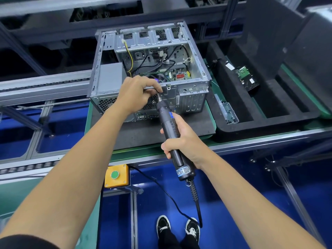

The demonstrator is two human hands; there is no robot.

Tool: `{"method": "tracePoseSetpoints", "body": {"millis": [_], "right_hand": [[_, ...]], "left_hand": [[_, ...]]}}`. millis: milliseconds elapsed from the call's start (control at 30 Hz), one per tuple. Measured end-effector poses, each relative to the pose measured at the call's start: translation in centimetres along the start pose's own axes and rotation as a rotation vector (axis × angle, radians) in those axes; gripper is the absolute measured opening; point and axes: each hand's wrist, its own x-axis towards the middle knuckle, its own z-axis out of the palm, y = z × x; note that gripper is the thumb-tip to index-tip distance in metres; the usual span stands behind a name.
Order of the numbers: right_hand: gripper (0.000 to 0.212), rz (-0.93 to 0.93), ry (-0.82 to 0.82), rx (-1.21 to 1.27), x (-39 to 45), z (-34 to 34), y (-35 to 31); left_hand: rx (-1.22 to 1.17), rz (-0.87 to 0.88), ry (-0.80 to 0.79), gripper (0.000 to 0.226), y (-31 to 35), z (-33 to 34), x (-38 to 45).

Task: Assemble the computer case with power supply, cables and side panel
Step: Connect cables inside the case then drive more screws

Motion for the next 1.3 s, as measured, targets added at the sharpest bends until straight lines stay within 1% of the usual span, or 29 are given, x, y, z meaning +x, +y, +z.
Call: {"method": "tracePoseSetpoints", "body": {"millis": [167, 300, 567, 733, 1100, 1200, 1300], "right_hand": [[0.089, -0.009, 0.028, -0.053, 0.1, 0.3, 0.0], [0.085, -0.018, 0.031, -0.068, 0.0, 0.4, 0.0], [0.090, -0.027, 0.032, -0.109, -0.1, 0.8, 0.0], [0.084, -0.031, 0.054, -0.080, 0.2, 1.1, 0.1], [0.086, -0.034, 0.052, -0.077, 0.3, 0.9, 0.0], [0.083, -0.043, 0.045, -0.062, 0.1, 0.8, 0.0], [0.086, -0.050, 0.037, -0.057, 0.1, 0.8, -0.3]], "left_hand": [[-0.011, -0.003, 0.000, 0.034, -0.2, 0.1, 0.0], [-0.010, 0.007, 0.004, 0.034, -0.2, 0.1, 0.0], [0.002, 0.020, 0.003, 0.034, -0.3, 0.1, 0.1], [0.010, 0.011, -0.015, 0.035, -0.3, 0.1, 0.1], [0.010, 0.010, -0.025, 0.034, -0.3, 0.0, 0.1], [0.011, 0.012, -0.025, 0.034, -0.3, 0.1, 0.0], [0.020, 0.013, -0.020, 0.032, -0.3, 0.0, 0.1]]}}
